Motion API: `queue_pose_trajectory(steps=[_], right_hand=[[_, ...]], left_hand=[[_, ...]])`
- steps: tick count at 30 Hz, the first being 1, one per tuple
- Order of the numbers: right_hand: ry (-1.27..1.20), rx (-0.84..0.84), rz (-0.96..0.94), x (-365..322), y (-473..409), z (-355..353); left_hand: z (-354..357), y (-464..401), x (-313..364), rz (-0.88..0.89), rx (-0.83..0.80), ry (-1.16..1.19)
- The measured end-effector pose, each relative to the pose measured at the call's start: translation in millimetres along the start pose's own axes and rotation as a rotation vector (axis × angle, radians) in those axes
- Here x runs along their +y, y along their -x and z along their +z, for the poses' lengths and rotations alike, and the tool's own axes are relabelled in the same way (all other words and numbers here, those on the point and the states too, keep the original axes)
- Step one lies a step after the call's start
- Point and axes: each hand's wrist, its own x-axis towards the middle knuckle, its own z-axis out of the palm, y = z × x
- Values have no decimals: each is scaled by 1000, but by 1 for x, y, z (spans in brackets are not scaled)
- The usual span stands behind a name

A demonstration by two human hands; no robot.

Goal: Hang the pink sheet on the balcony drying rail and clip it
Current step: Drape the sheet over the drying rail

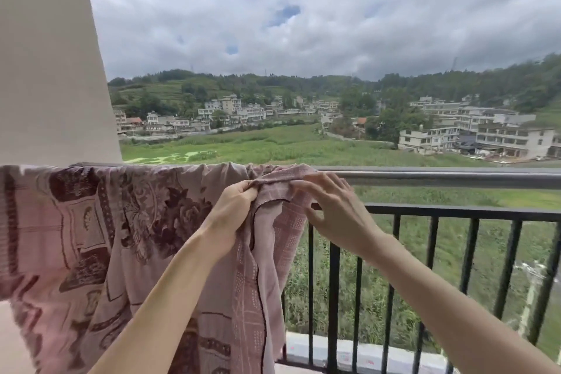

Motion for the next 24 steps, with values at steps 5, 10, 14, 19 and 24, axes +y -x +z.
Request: queue_pose_trajectory(steps=[5,10,14,19,24], right_hand=[[108,132,-191,7,-23,17],[22,168,-210,-3,-40,30],[-45,96,-179,-49,-43,57],[-161,171,-194,-86,-63,75],[-389,20,-206,-94,-67,87]], left_hand=[[7,19,27,38,135,-40],[11,49,27,118,92,-398],[-18,70,19,84,240,-473],[-39,70,10,235,569,-977],[-63,68,7,266,734,-1190]])
